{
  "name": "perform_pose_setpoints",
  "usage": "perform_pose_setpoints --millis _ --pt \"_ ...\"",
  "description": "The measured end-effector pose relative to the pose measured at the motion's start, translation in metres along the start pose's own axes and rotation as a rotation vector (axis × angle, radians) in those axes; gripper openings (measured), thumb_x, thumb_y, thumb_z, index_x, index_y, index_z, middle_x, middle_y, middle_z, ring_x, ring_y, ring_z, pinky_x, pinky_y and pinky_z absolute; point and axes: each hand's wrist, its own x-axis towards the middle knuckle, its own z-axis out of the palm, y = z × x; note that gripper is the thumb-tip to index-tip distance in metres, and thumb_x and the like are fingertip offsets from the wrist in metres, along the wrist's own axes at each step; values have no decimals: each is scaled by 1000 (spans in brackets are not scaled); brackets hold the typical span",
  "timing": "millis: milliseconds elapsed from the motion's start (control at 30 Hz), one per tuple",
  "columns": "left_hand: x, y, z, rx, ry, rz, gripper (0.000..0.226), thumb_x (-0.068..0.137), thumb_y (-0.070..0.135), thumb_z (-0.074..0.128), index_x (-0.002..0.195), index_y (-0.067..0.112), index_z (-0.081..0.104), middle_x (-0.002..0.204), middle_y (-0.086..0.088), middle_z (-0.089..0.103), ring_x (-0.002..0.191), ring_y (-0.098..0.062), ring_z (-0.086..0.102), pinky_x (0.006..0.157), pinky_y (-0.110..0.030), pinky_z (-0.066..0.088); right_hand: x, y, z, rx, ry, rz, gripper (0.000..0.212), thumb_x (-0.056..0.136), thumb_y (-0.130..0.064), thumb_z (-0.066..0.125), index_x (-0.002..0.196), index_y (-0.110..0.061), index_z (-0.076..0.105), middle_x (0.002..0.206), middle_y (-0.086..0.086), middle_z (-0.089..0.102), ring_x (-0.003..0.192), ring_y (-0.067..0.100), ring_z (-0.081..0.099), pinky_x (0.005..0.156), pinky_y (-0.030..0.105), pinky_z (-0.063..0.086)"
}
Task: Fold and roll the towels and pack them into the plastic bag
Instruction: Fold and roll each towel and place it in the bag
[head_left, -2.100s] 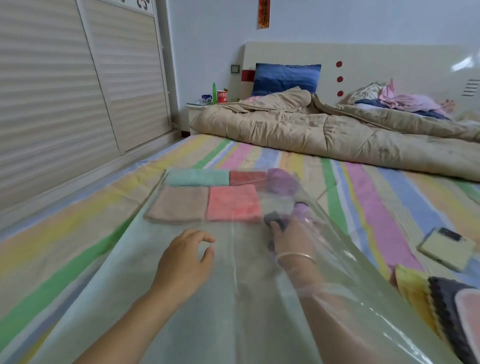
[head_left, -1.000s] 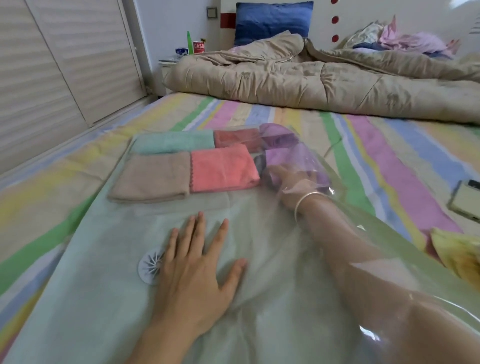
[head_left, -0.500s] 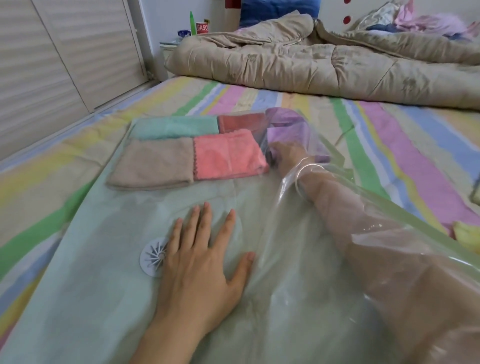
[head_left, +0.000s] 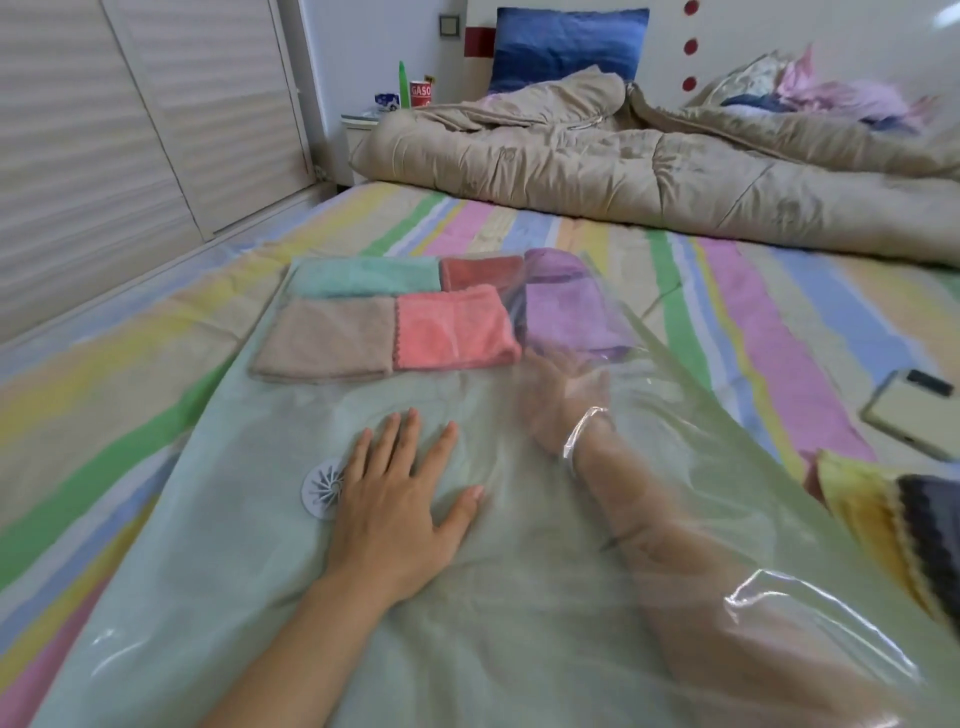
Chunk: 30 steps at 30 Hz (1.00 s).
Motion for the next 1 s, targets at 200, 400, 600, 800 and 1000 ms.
perform_pose_setpoints --millis 200,400,600,800,1000 --pt "-4 21 -40 206 120 225 44 70 29 65 110 13 69 112 -9 68 102 -29 64 103 -45 41 -119 6 -6 -79 -135 -115 45 96 -43 30 140 -33 37 153 -3 27 141 21 21 114 51 12" --pt "-62 125 -86 -193 134 183 32 77 12 65 109 18 67 109 0 67 99 -25 62 84 -35 47 -240 40 -47 27 -198 -313 62 84 -36 29 135 -7 49 142 16 45 132 31 43 107 44 38" --pt "-114 227 -98 -505 -102 268 35 93 29 53 128 31 55 132 11 56 122 -12 49 100 -31 41 -380 109 -148 281 -249 -408 37 90 -22 49 126 -21 61 120 -4 65 107 9 59 93 19 43" --pt "-154 297 -91 26 -249 203 24 90 25 46 108 20 61 112 -5 65 103 -29 60 73 -32 41 -427 205 -202 96 158 -263 9 81 -29 64 87 -30 70 75 -22 54 70 4 51 60 27 46" --pt "-189 348 -91 -317 14 650 31 84 29 56 115 22 61 115 5 62 105 -18 57 88 -34 45 -451 262 -207 -140 144 -327 25 64 -37 74 86 -31 66 87 -11 59 77 16 54 60 22 43"
